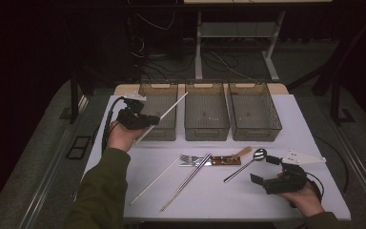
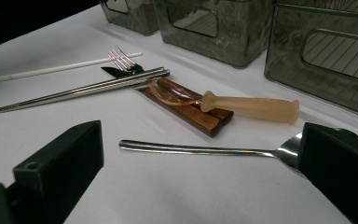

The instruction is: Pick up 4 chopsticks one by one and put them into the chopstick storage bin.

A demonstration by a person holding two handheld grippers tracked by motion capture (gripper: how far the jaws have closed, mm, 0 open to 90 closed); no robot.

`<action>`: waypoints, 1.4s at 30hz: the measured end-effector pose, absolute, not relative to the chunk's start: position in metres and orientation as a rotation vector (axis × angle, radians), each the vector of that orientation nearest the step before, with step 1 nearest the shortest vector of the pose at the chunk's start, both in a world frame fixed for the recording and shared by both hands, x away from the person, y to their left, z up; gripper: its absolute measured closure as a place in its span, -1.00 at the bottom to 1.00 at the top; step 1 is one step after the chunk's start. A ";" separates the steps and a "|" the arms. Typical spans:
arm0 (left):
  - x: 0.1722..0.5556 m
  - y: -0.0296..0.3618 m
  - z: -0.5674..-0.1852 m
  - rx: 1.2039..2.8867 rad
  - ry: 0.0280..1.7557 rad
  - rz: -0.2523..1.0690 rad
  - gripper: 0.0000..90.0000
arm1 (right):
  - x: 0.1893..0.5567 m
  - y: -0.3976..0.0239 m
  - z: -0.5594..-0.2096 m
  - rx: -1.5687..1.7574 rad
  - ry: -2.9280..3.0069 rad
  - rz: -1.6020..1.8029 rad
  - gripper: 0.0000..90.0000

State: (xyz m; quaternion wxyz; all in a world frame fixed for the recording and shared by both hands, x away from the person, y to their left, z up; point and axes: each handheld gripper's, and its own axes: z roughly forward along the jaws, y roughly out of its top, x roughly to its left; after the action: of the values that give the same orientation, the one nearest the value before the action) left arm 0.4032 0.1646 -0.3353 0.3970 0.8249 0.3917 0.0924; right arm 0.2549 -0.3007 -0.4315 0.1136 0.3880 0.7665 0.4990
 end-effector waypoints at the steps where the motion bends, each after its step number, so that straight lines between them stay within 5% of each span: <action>1: 0.406 0.165 -0.334 2.083 1.000 0.235 0.87 | 0.255 -0.301 -0.431 1.139 2.247 1.463 -0.98; 21: 0.467 0.167 -0.321 2.053 1.137 0.296 0.87 | 0.254 -0.303 -0.431 1.147 2.236 1.477 -0.98; 42: 0.493 0.174 -0.355 2.105 1.285 0.302 0.87 | 0.254 -0.304 -0.430 1.154 2.221 1.497 -0.98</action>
State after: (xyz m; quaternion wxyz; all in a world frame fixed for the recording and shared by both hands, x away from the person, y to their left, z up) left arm 0.4930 0.1739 -0.3547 0.3226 0.8019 0.4896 0.1151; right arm 0.2543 -0.3042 -0.4299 0.1122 0.3933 0.7568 0.5100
